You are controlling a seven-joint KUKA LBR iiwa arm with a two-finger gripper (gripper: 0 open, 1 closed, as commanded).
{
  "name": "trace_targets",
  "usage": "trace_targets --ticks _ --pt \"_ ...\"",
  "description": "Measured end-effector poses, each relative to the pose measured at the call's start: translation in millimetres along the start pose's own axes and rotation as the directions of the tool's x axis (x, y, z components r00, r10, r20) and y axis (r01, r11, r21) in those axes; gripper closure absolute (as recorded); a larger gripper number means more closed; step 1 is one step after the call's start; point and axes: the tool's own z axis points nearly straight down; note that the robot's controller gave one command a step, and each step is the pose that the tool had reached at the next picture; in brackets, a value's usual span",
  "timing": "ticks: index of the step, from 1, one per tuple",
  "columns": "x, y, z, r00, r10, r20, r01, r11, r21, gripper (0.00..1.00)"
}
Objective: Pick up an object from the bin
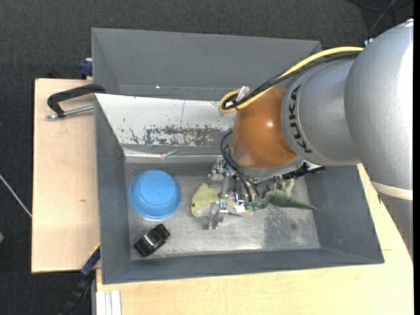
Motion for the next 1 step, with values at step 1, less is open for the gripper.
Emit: trace_targets --ticks 1 --pt "-1.0 0.7 -0.7 1.0 0.0 0.0 0.0 1.0 0.0 0.0"
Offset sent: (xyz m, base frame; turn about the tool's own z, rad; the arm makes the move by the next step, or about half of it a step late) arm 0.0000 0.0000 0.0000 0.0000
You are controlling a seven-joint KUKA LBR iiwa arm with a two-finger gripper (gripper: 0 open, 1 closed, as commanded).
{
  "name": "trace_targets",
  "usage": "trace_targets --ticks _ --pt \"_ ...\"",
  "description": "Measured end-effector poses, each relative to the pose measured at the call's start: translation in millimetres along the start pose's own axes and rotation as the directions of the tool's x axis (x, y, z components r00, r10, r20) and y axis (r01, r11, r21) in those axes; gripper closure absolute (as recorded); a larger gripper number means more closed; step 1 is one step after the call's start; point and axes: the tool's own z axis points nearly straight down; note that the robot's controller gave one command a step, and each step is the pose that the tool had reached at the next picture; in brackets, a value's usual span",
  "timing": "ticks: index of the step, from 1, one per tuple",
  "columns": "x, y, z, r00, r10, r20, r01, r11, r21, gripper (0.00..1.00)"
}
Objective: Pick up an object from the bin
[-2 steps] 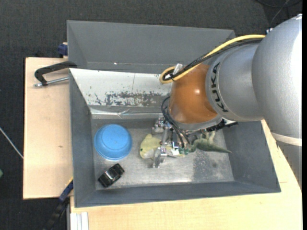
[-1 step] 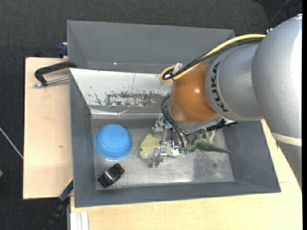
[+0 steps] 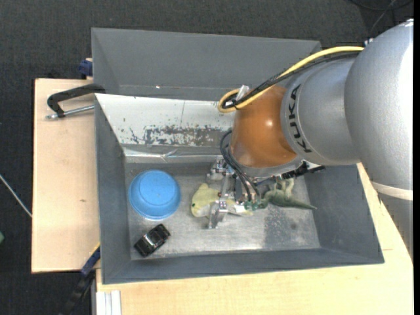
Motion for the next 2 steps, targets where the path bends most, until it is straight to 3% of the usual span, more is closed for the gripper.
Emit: trace_targets --ticks 1,2 --pt "-0.9 0.2 -0.8 1.0 0.0 0.002 0.0 1.0 0.0 1.0" --pt "-3.5 1.2 -51.0 1.0 -0.001 0.005 0.001 1.0 -0.001 1.0"
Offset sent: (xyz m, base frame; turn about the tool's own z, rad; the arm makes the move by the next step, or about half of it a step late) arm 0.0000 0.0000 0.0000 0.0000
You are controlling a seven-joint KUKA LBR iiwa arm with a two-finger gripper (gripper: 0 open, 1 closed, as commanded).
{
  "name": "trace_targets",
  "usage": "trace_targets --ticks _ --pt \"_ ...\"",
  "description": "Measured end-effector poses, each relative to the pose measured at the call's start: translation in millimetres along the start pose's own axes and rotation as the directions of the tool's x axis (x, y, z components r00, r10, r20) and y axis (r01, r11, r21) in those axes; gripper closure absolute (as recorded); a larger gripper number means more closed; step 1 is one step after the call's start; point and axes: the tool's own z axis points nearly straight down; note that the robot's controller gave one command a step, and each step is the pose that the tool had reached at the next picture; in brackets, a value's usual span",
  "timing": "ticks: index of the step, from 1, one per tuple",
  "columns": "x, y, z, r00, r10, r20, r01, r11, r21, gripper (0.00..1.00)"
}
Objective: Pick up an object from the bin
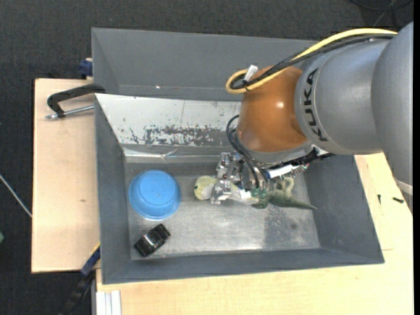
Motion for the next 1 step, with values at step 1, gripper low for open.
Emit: trace_targets --ticks 1 --pt "-3.5 1.5 -72.7 1.0 -0.001 0.003 0.001 1.0 0.0 1.0"
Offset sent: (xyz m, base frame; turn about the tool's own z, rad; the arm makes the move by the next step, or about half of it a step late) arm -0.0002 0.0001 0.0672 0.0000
